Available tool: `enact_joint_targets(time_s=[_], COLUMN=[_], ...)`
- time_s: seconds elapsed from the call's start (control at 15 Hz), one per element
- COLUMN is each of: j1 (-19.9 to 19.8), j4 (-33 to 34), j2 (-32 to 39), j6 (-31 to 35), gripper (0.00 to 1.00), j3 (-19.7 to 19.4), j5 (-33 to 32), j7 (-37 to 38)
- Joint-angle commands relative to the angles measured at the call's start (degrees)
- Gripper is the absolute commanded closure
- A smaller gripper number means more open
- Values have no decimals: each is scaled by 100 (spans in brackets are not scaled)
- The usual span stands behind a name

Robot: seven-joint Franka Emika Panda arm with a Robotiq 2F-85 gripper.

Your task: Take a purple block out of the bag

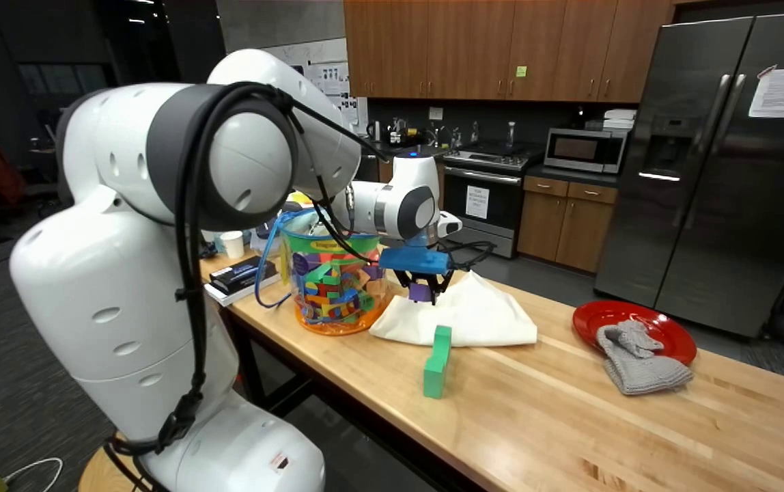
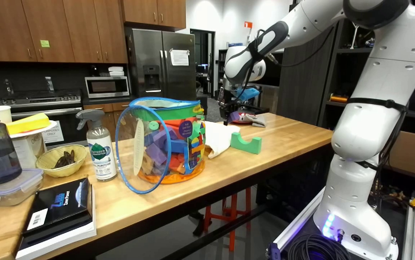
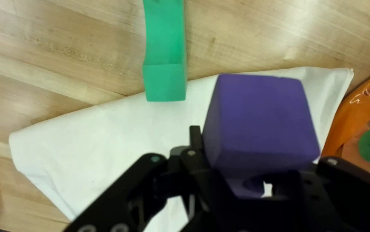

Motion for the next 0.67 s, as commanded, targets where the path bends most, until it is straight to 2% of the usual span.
enact_joint_targets(time_s=[0.0,0.6], j1=[-79,-198], j4=[130,158], j2=[324,740], j6=[163,393], gripper=[84,84], j3=[-10,1], j5=[84,-12], j7=[-170,-47])
